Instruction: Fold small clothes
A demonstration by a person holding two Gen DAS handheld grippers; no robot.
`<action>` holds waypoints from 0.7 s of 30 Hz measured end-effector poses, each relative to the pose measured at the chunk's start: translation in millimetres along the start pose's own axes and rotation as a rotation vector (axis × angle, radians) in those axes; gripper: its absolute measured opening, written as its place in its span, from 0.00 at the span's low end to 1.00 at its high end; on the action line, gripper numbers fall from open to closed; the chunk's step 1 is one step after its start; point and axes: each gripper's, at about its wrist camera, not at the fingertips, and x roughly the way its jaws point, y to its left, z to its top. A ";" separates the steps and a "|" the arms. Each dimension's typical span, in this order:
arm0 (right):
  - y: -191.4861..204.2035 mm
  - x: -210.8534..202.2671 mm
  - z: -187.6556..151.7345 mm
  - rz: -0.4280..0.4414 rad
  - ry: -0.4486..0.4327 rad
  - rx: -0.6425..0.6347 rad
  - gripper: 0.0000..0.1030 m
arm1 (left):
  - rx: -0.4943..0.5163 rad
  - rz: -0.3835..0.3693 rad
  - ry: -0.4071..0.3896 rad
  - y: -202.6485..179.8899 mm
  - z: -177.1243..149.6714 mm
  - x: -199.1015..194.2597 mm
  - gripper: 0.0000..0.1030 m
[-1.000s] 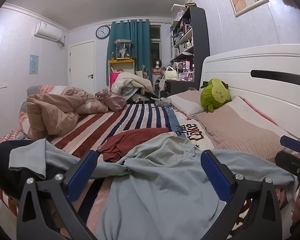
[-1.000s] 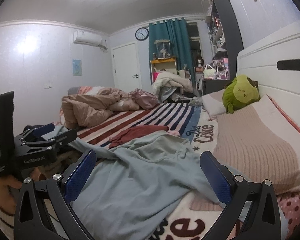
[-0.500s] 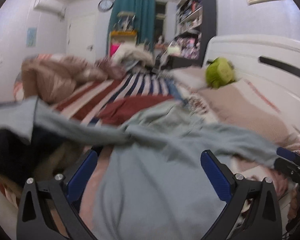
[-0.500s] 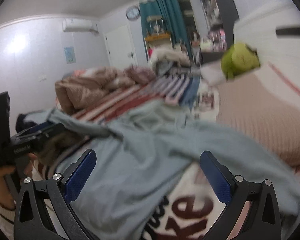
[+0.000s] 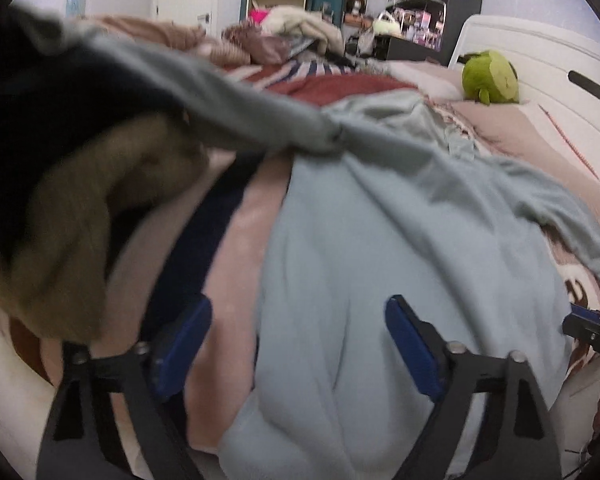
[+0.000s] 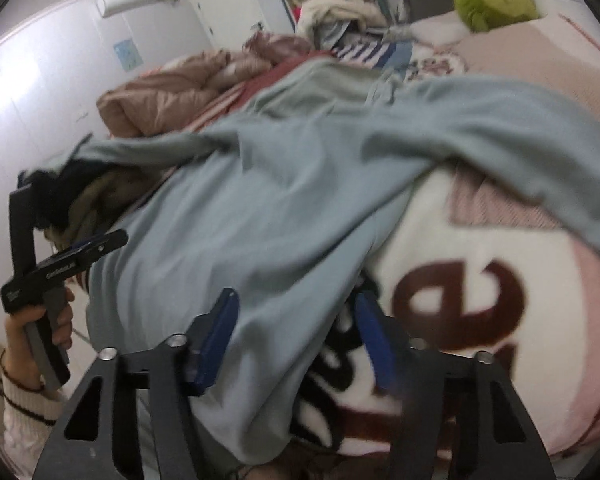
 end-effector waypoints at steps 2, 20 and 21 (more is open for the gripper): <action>4.1 2.5 -2.0 -0.033 -0.002 -0.011 0.38 | 0.002 0.005 0.015 1.7 -6.9 4.3 0.68; -7.6 -32.8 5.4 -0.124 -0.146 0.000 0.03 | 0.072 -0.239 0.023 -35.8 -10.1 -20.6 0.06; -12.8 -44.9 7.5 -0.139 -0.171 0.011 0.03 | 0.075 -0.275 0.019 -40.6 -10.9 -27.3 0.06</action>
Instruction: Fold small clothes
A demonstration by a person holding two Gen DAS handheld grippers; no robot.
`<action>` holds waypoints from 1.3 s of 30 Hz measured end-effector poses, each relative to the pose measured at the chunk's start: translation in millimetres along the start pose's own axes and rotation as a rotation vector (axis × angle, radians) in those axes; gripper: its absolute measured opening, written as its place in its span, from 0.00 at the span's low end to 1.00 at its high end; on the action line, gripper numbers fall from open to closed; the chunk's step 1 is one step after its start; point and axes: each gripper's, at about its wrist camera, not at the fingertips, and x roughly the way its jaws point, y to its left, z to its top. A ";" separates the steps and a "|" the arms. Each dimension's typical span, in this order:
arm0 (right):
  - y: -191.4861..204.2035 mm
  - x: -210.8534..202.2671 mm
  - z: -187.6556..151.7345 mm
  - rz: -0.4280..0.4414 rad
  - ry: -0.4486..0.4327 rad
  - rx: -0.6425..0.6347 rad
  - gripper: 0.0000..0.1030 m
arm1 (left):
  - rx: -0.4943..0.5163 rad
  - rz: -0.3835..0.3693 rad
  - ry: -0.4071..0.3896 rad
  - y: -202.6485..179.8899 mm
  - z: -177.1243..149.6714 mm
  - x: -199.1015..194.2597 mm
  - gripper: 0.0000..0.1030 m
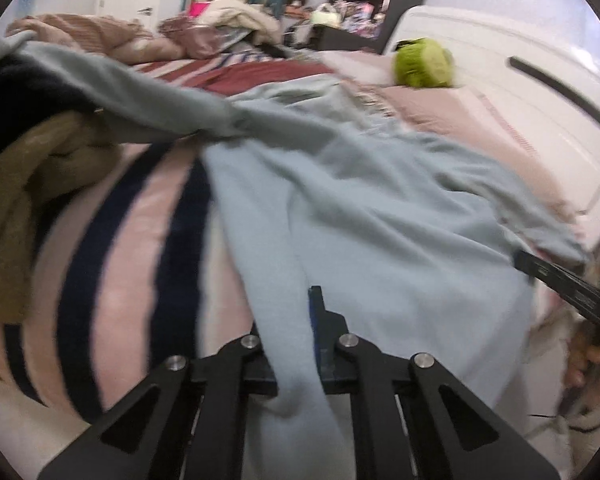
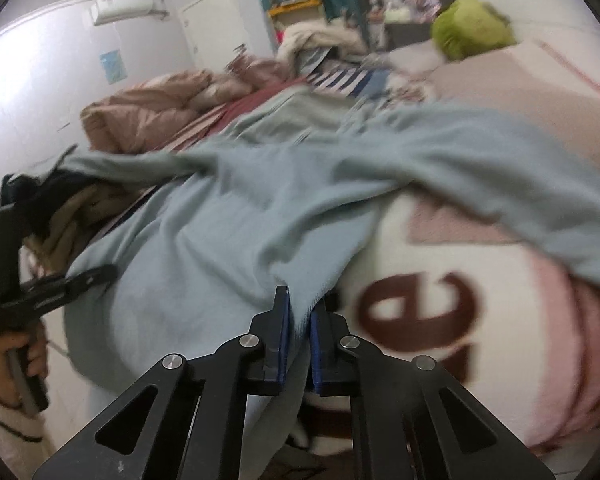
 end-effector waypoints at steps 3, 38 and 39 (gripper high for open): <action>-10.1 -16.9 12.0 -0.029 -0.015 -0.009 0.03 | 0.037 -0.058 -0.006 -19.5 -3.6 -10.9 0.06; -176.3 -122.7 -10.4 -0.374 -0.068 0.191 0.53 | 0.113 0.055 -0.188 -52.9 49.7 -24.9 0.78; -173.0 -122.9 -10.1 -0.367 -0.074 0.183 0.53 | 0.116 0.051 -0.194 -55.6 51.5 -25.6 0.78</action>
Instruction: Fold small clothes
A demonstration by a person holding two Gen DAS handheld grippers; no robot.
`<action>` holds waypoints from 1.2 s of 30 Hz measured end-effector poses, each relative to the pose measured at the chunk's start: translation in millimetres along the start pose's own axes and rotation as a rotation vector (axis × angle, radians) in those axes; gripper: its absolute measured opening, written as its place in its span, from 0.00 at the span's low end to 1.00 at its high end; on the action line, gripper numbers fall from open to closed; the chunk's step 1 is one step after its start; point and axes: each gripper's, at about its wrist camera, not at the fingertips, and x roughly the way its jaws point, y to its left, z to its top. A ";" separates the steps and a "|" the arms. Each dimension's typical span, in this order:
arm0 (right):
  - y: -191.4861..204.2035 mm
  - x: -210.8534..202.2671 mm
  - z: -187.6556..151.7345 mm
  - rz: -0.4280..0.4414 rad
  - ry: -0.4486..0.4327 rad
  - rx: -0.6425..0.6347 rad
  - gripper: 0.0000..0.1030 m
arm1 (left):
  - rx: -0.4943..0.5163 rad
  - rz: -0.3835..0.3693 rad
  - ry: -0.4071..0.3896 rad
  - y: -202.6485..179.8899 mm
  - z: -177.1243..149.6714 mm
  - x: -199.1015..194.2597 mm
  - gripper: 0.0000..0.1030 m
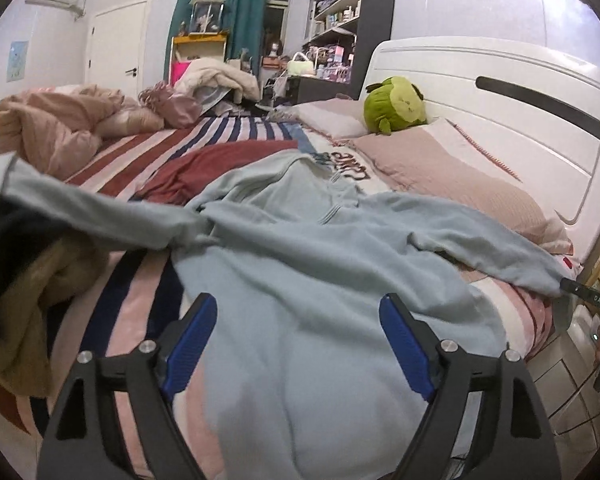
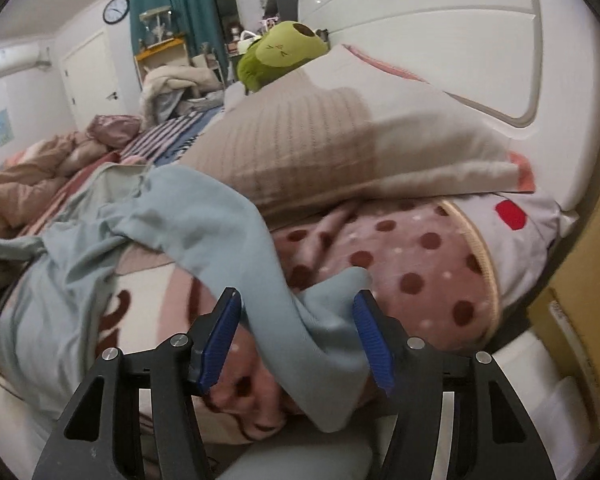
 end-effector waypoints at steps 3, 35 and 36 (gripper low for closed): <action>10.5 6.1 -1.1 -0.012 0.030 -0.049 0.50 | -0.003 -0.021 -0.016 -4.5 4.3 -1.3 0.80; 259.1 69.0 32.5 0.735 0.297 -0.033 0.15 | -0.103 -0.072 -0.021 32.1 -15.4 -24.5 0.84; 266.1 77.1 26.1 0.736 0.327 -0.029 0.16 | -0.108 -0.069 -0.018 34.8 -16.7 -24.7 0.84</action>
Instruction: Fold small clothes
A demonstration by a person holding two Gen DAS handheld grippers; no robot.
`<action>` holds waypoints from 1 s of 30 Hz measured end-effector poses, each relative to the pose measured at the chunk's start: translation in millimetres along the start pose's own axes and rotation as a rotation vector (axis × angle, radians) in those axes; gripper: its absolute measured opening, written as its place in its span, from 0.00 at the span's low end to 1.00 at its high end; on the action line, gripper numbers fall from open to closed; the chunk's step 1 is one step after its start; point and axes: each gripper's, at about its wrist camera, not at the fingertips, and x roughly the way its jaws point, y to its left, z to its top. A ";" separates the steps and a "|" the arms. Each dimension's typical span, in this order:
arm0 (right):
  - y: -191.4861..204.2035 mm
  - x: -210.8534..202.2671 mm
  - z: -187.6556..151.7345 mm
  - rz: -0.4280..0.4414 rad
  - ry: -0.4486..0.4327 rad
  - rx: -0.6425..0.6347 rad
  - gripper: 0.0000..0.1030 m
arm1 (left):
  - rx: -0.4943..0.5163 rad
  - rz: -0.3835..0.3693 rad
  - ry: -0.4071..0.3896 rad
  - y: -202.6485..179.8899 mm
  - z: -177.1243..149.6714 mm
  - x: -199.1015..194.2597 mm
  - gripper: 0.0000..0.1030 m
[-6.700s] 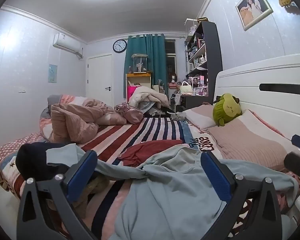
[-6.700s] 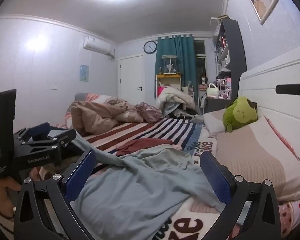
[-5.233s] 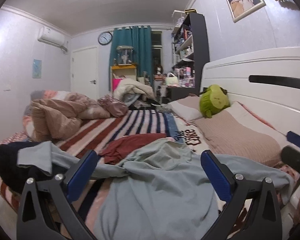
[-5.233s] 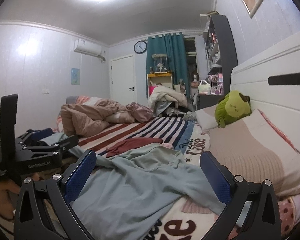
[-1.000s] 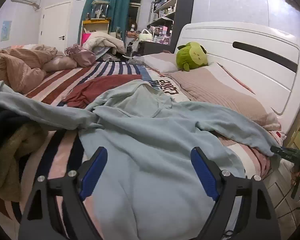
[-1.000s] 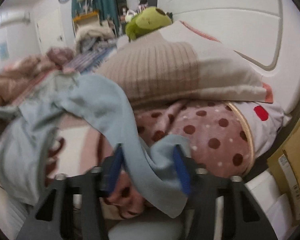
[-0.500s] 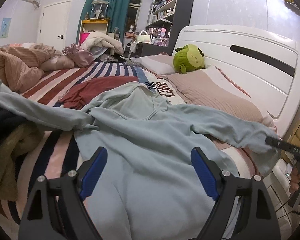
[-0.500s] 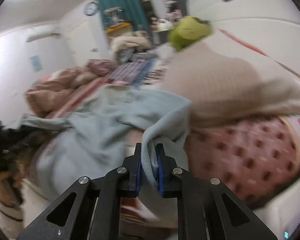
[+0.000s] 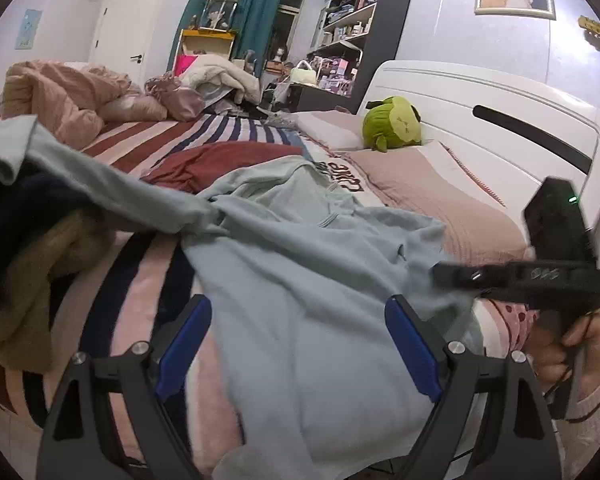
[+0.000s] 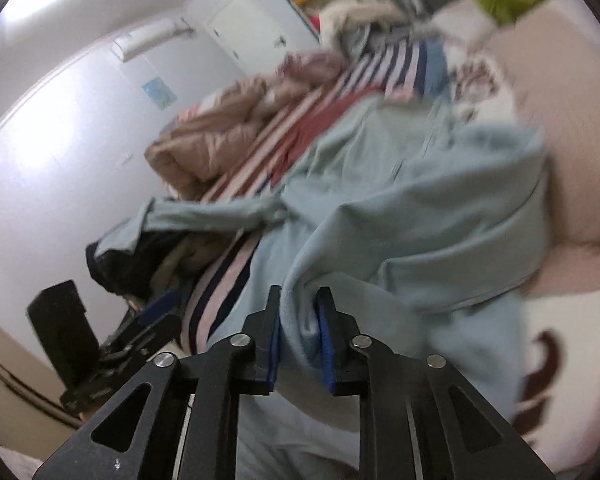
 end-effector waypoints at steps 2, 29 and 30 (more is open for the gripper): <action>-2.5 13.9 -3.0 0.011 0.035 0.027 0.21 | -0.008 0.001 0.007 4.8 -1.7 -1.2 0.84; -80.4 -105.2 -51.4 -0.118 -0.190 0.040 0.43 | 0.151 -0.114 0.322 -92.7 -44.1 88.5 0.03; -82.3 -106.1 -53.4 -0.119 -0.190 0.045 0.43 | 0.165 -0.128 0.321 -93.6 -41.6 83.9 0.02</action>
